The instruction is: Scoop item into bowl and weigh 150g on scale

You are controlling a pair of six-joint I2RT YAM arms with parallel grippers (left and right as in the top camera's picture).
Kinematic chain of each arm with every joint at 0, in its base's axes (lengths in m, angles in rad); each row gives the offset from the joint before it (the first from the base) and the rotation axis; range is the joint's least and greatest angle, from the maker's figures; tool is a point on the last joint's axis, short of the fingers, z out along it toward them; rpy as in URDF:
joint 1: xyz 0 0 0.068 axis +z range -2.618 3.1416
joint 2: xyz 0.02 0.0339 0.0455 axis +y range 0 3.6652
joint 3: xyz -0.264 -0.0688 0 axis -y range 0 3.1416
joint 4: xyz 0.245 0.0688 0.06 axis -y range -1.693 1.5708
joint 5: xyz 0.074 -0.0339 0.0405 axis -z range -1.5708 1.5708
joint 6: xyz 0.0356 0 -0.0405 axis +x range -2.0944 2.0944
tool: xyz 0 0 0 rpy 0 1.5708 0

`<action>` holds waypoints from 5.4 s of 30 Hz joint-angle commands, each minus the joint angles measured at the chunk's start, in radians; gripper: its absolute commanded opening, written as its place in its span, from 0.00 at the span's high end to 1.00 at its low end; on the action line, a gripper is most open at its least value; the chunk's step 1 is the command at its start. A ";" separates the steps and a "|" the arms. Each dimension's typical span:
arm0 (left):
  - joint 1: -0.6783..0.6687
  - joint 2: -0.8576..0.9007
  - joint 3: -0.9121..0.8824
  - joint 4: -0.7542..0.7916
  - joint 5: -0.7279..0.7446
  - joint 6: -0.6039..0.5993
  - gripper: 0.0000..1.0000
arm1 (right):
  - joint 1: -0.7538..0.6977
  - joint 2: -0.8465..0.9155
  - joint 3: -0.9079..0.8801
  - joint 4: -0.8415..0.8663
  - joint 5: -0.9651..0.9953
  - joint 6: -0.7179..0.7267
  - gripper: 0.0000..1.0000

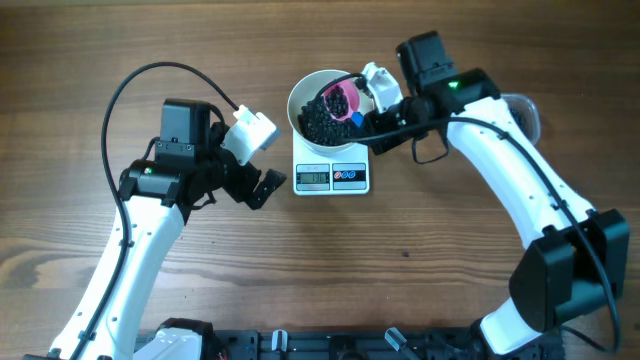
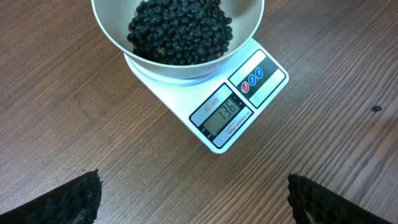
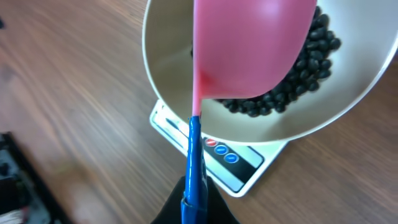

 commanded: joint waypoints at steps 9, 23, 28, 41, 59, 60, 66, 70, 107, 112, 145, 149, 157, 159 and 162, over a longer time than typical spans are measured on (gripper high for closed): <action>0.005 -0.003 -0.006 0.003 -0.002 -0.010 0.00 | 0.053 -0.033 0.029 0.043 0.251 -0.029 0.96; 0.005 -0.003 -0.006 0.003 -0.002 -0.010 0.00 | 0.072 -0.033 0.029 0.082 0.289 -0.133 0.96; 0.005 -0.003 -0.006 0.003 -0.002 -0.010 0.00 | 0.072 -0.033 0.029 0.086 0.289 -0.158 0.96; 0.005 -0.003 -0.006 0.003 -0.002 -0.010 0.00 | 0.072 -0.033 0.029 0.089 0.289 -0.183 0.96; 0.005 -0.003 -0.006 0.003 -0.002 -0.010 0.00 | 0.072 -0.033 0.029 0.089 0.288 -0.183 0.96; 0.005 -0.003 -0.006 0.003 -0.002 -0.010 0.00 | 0.072 -0.033 0.029 0.089 0.288 -0.183 0.96; 0.005 -0.003 -0.006 0.003 -0.002 -0.010 0.00 | 0.072 -0.033 0.029 0.089 0.288 -0.183 0.96; 0.005 -0.003 -0.006 0.003 -0.002 -0.010 0.00 | 0.072 -0.033 0.029 0.089 0.291 -0.213 0.96; 0.005 -0.003 -0.006 0.003 -0.002 -0.010 0.00 | -0.076 -0.034 0.029 0.090 -0.136 -0.100 0.96; 0.005 -0.003 -0.006 0.003 -0.002 -0.010 0.00 | -0.156 -0.034 0.029 0.090 -0.284 -0.102 0.96; 0.005 -0.003 -0.006 0.003 -0.002 -0.010 0.00 | -0.058 -0.034 0.029 0.107 0.025 -0.101 0.96; 0.005 -0.003 -0.006 0.003 -0.002 -0.010 0.00 | 0.045 -0.032 0.024 0.107 0.331 -0.111 0.96; 0.005 -0.003 -0.006 0.003 -0.002 -0.010 0.00 | 0.067 0.021 0.012 0.092 0.364 -0.147 0.96; 0.005 -0.003 -0.006 0.003 -0.002 -0.010 0.00 | 0.073 0.029 0.012 0.089 0.375 -0.159 0.96; 0.005 -0.003 -0.006 0.003 -0.002 -0.010 0.00 | 0.086 0.045 0.011 0.081 0.411 -0.188 0.96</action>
